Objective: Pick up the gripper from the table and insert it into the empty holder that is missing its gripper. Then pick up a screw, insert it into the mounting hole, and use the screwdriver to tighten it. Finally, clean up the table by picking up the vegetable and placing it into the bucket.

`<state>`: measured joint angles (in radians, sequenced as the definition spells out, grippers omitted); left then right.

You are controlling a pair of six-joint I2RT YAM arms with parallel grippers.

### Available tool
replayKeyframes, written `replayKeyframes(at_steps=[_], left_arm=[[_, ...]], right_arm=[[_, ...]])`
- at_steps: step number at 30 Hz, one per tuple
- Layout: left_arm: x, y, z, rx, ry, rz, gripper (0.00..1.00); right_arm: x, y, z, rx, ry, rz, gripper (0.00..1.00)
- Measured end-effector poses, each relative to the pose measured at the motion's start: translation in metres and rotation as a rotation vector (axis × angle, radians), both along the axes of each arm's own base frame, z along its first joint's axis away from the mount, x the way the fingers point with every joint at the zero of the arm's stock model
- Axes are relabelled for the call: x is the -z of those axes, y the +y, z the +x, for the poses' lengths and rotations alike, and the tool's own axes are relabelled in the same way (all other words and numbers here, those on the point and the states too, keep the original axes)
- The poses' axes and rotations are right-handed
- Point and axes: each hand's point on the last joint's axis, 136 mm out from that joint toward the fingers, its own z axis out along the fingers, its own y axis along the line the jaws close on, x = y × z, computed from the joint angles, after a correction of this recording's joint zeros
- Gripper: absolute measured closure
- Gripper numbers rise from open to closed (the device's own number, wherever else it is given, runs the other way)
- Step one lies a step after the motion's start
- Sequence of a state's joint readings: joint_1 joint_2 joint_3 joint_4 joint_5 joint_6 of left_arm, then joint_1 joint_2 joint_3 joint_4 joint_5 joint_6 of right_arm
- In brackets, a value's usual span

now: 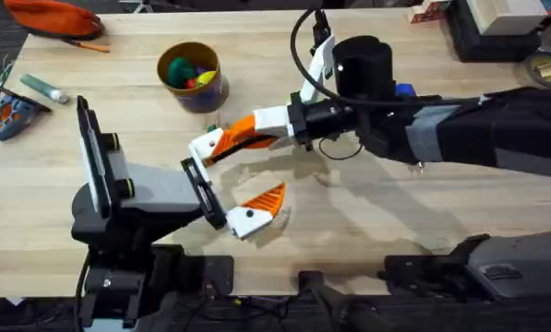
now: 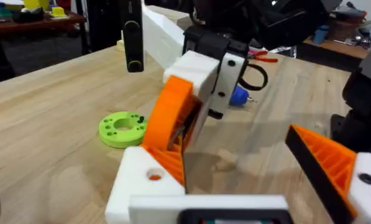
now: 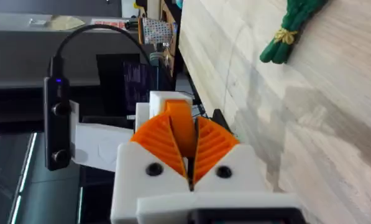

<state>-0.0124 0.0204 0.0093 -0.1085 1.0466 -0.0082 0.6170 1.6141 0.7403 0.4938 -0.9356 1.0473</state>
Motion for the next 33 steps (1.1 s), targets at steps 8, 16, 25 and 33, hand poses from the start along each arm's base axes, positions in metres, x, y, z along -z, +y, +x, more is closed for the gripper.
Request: replayKeyframes(at_steps=[8,16,25,33], left_arm=[[0.0,0.0,0.0,-0.001,-0.004,0.002,0.014],[0.0,0.0,0.0,0.001,-0.013,0.007,0.015],[0.0,0.0,-0.001,0.007,-0.022,0.011,0.015],[0.0,-0.002,-0.003,0.021,-0.025,0.011,0.015]], right_arm=[[0.003,-0.001,0.002,0.015,0.005,-0.01,0.811],[0.009,-0.002,0.004,0.038,0.013,-0.03,0.577],[0.01,-0.003,0.007,0.057,0.014,-0.039,0.488],[0.012,-0.003,0.009,0.073,0.017,-0.045,0.445]])
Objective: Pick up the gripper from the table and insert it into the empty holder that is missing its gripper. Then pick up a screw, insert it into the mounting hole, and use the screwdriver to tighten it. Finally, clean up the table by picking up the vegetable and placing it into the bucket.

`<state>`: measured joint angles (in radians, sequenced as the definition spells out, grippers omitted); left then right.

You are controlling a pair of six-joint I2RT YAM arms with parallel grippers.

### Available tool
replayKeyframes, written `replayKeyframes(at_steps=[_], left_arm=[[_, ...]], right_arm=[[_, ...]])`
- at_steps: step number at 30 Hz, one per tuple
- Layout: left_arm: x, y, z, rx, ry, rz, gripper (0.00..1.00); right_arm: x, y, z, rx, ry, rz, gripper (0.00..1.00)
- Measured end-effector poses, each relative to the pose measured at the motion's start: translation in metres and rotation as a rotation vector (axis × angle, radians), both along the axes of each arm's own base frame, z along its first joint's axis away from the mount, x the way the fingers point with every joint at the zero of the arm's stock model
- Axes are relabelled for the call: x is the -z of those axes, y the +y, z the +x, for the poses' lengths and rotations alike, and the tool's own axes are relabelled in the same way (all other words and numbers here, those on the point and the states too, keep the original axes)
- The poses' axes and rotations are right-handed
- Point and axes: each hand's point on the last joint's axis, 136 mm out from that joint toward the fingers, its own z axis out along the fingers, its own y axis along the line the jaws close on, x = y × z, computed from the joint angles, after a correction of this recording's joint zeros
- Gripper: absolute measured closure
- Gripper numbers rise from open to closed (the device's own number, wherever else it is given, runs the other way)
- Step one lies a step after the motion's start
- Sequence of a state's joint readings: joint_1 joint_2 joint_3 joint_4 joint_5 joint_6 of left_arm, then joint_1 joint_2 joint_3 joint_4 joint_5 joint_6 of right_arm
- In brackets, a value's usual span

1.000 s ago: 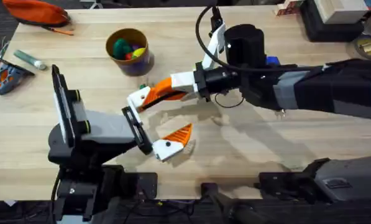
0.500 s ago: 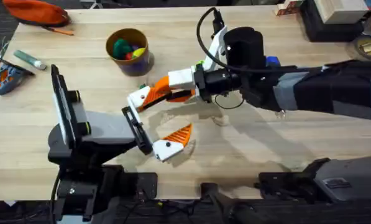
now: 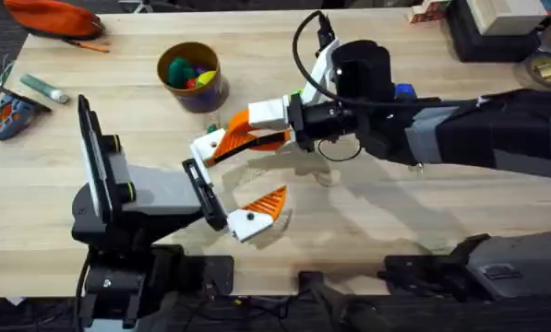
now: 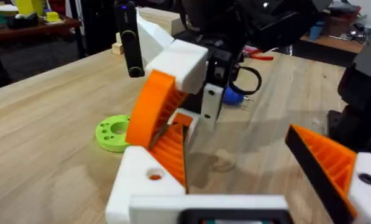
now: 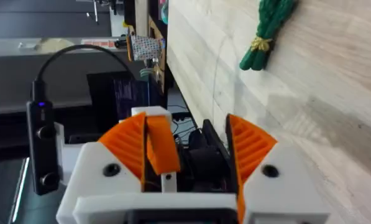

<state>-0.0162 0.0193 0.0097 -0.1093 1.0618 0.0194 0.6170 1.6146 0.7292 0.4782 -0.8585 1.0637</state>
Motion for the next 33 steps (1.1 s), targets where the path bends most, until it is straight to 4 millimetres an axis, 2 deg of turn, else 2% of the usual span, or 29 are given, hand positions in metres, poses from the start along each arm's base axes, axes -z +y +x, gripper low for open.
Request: replayKeyframes(at_steps=[5,9,11,13,19,24,29,33], left_arm=[[0.0,-0.002,-0.004,0.026,-0.01,0.003,0.015],[-0.001,-0.004,-0.007,0.047,-0.032,0.009,0.015],[-0.001,-0.005,-0.008,0.052,-0.034,0.01,0.015],[-0.001,-0.005,-0.008,0.053,-0.034,0.01,0.015],[-0.001,-0.005,-0.008,0.054,-0.037,0.012,0.015],[-0.001,-0.005,-0.009,0.055,-0.037,0.012,0.015],[-0.001,-0.005,-0.009,0.055,-0.037,0.012,0.015],[-0.001,-0.005,-0.009,0.056,-0.04,0.013,0.015]], right_arm=[[0.003,-0.001,0.003,0.022,0.002,-0.012,0.353],[0.011,-0.004,0.005,0.047,0.016,-0.039,0.217],[0.012,-0.004,0.005,0.051,0.014,-0.043,0.095],[0.012,-0.004,0.006,0.054,0.011,-0.043,0.044],[0.01,-0.006,0.008,0.061,-0.005,-0.046,0.032],[-0.004,-0.014,0.011,0.075,-0.071,-0.044,0.028],[-0.024,-0.03,0.018,0.114,-0.19,-0.061,0.025],[-0.023,-0.055,0.016,0.137,-0.244,-0.158,0.024]])
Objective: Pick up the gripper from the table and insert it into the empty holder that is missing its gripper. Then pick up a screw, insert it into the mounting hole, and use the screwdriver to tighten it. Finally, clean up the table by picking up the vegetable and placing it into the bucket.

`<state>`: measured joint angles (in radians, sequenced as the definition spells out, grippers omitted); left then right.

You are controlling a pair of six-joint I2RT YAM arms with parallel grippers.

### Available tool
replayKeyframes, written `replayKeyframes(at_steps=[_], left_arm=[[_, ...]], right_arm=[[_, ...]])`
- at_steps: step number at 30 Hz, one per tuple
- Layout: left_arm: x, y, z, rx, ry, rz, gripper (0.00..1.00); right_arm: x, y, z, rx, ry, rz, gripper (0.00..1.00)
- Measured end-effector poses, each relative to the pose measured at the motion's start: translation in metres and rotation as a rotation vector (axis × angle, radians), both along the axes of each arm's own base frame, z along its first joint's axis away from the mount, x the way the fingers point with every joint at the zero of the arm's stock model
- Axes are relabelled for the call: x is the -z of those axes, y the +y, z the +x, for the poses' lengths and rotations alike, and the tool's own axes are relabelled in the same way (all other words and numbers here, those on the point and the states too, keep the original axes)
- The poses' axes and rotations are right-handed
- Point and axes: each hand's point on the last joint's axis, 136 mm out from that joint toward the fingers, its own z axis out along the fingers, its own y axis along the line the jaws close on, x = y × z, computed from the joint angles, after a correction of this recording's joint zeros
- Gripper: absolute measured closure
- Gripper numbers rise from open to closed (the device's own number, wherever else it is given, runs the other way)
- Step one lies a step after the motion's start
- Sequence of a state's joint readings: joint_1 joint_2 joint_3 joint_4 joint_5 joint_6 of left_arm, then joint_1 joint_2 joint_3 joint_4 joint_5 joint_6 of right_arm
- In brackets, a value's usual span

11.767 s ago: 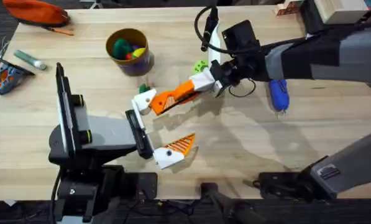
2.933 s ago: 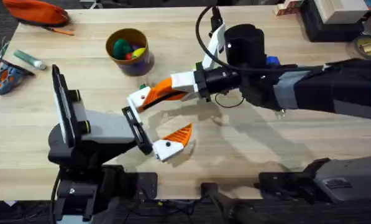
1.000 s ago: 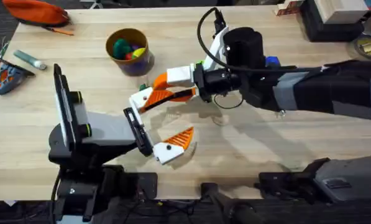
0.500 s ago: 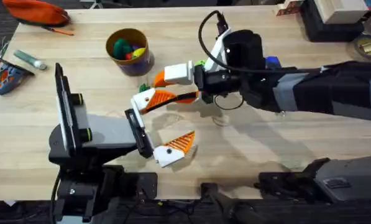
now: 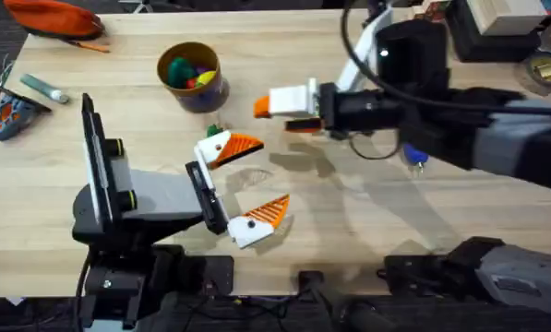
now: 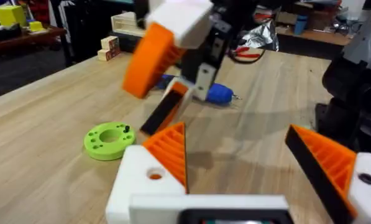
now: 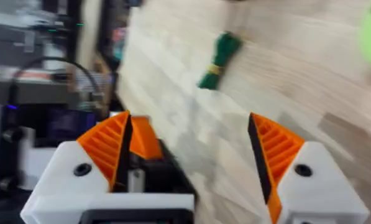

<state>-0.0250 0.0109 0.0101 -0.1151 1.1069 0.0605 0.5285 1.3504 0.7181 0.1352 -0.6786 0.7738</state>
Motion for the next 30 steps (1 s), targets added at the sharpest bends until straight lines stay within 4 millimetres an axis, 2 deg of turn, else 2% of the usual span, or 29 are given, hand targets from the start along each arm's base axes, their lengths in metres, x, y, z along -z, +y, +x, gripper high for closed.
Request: replayKeyframes(at_steps=[4,10,17,22,27,30], left_arm=[[0.0,0.0,0.0,0.0,0.0,0.0,0.015],[0.0,0.0,0.0,0.0,0.0,0.0,0.015],[0.0,0.0,0.0,0.0,0.0,0.0,0.015],[0.0,0.0,0.0,0.0,0.0,0.0,0.015],[0.0,0.0,0.0,0.0,0.0,0.0,0.014],[0.0,0.0,0.0,0.0,0.0,0.0,0.014]], right_arm=[[-0.002,-0.027,-0.002,0.017,-0.079,-0.105,0.023],[-0.023,-0.07,0.006,0.079,-0.238,-0.21,0.022],[-0.012,-0.128,0.016,0.164,-0.218,-0.359,0.021],[-0.019,-0.149,0.02,0.182,-0.241,-0.465,0.019],[-0.03,-0.161,0.026,0.204,-0.281,-0.544,0.019],[-0.03,-0.167,0.027,0.212,-0.288,-0.585,0.019]])
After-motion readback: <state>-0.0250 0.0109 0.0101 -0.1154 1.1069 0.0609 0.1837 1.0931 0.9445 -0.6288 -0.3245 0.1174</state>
